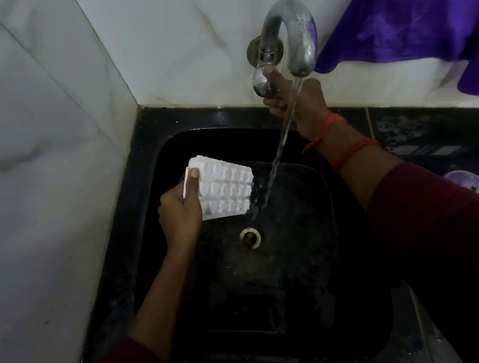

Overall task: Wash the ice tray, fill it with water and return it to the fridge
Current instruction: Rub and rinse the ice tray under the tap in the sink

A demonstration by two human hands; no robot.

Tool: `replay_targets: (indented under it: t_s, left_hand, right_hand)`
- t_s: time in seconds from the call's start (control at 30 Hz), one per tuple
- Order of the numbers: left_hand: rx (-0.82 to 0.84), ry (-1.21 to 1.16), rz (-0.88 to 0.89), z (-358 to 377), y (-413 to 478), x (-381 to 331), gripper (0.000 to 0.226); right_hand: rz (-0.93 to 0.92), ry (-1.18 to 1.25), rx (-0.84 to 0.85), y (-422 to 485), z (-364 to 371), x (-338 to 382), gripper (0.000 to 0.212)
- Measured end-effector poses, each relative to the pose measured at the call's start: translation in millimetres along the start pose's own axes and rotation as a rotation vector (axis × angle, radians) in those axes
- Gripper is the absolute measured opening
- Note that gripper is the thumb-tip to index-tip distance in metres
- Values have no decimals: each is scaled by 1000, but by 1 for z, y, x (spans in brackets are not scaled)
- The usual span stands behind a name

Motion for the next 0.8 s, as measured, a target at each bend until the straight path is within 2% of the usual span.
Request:
replay_targets:
  t_s: [0.13,0.2,0.33,0.5,0.63,0.73,0.8]
  left_hand:
    - [23,-54,8,0,0,-4,59]
    - [34,-73,-4,-1,1,-4,63]
    - [68,-97,-19,-4,5,-2,57]
    - [79,-91,-8,-4,3,-3,65]
    - [91,-54,17,-2,3,-8,70]
    - [125,13,52,3,-2,-15,56]
    - [176,62,74,8,-7,-18,46]
  right_hand:
    - [61,226,105,-8,13,-2,29]
    - [80,346,166,-12,20,-3,22]
    - [103,441,231,-14,23,-3,24]
    - [130,454,232,-16,22,-20,42]
    - [209,328,225,-31,32,-53,30]
    - [251,169,151,-46,35,-84,27]
    - [253,43,95,-53,34,-108,18]
Point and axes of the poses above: each hand's wrist, its own y-axis towards the middle knuckle, its own z-axis out of the palm, x = y × z, the point moved 7 cm from there along y, towards the middle knuckle, and after that the axes turned 15 degrees about -y, right-handed, at the moved point
